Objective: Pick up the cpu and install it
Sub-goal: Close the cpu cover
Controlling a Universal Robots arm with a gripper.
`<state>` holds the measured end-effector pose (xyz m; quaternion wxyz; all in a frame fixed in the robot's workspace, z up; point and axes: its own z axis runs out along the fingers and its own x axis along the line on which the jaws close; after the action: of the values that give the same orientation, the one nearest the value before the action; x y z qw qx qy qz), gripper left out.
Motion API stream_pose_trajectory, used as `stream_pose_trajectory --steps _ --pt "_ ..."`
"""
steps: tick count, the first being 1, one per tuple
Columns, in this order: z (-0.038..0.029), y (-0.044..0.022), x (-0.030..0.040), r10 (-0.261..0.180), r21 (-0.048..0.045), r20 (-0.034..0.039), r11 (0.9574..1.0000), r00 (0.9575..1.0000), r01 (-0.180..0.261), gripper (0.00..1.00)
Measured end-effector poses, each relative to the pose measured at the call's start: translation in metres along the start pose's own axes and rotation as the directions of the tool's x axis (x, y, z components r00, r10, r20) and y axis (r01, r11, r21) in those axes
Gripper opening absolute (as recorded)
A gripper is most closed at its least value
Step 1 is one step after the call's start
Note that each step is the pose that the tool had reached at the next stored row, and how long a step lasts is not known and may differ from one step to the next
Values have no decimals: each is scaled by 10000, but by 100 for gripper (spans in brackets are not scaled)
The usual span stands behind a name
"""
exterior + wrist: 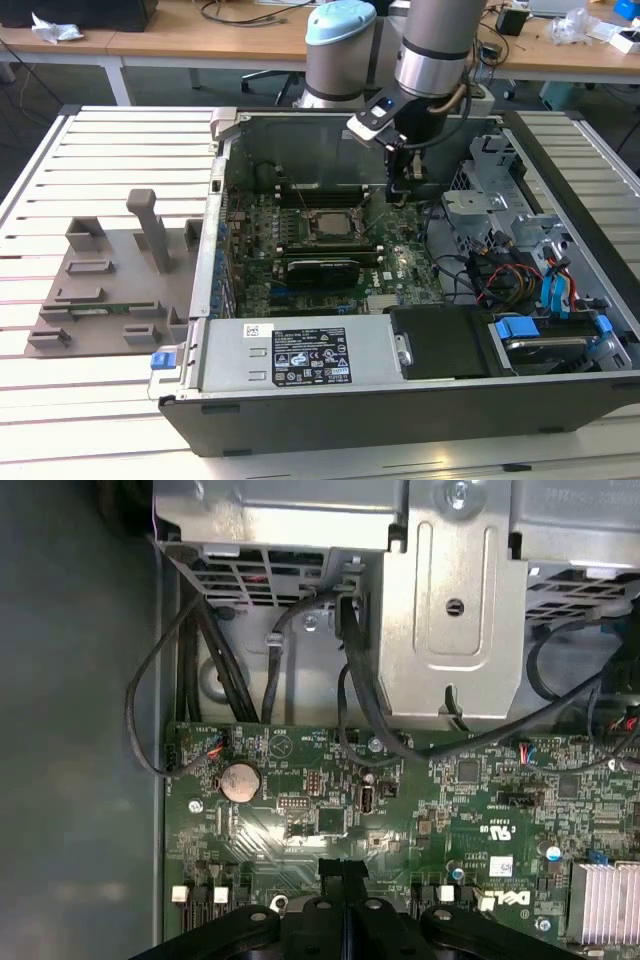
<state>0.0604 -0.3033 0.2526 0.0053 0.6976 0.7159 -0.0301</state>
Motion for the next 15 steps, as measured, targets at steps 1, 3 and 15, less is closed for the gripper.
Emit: stream_pose_trajectory --steps 1,3,15 --pt "2 -10 0 0 0 0 10000 10000 0 11" --pt "5 -29 1 0 0 -1 10000 10000 0 11" --pt "21 -174 6 -1 0 -1 10000 10000 1 11"
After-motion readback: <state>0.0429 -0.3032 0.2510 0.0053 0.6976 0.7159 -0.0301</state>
